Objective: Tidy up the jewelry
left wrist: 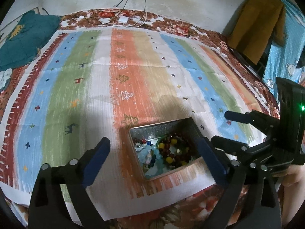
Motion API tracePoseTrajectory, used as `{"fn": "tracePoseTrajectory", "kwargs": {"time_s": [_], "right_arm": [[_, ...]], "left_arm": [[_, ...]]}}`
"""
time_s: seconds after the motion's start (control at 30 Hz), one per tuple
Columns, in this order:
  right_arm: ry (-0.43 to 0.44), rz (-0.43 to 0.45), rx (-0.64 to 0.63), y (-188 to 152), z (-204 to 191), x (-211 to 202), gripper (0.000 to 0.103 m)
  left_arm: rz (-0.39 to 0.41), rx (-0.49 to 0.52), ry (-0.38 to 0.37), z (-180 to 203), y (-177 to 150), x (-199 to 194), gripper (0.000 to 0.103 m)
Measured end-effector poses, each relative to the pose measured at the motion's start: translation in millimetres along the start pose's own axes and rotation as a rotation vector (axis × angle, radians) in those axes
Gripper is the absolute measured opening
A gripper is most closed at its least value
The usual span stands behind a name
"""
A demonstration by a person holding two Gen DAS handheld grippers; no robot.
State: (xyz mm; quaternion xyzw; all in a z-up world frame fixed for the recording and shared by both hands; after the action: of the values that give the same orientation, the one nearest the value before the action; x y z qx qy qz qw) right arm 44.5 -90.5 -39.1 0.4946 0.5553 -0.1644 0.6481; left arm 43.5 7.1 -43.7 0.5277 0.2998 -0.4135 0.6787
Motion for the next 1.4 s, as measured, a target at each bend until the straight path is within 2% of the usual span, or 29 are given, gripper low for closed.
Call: {"fn": "tracePoseTrajectory", "kwargs": {"time_s": [0.27, 0.43, 0.6, 1.03, 1.4], "right_arm": [[0.020, 0.038, 0.020, -12, 3, -12, 0.097], [0.030, 0.062, 0.007, -24, 0, -21, 0.098], [0.015, 0.082, -0.005, -35, -4, -28, 0.098], [0.008, 0.232, -0.030, -49, -17, -58, 0.098], [0.004, 0.256, -0.018, -52, -18, -61, 0.098]], "left_arm": [[0.008, 0.033, 0.010, 5, -15, -5, 0.097], [0.023, 0.079, 0.027, 13, -23, -9, 0.097], [0.086, 0.135, 0.096, 22, -30, -19, 0.097], [0.160, 0.149, 0.118, 31, -46, -34, 0.097], [0.177, 0.149, 0.131, 34, -55, -39, 0.097]]}}
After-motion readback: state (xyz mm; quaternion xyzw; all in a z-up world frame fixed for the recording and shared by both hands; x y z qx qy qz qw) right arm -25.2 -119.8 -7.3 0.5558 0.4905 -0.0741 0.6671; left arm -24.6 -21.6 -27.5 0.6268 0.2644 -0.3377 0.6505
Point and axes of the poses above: each gripper's, at about its wrist camera, not at the fingertips, and x roughly the way its jaws point, z to its right, y to its top, the point moved 5 cm from there along x, roughly the way its jaws point, and after that the axes turned 8 degrees about -z, right-handed, at the moved point
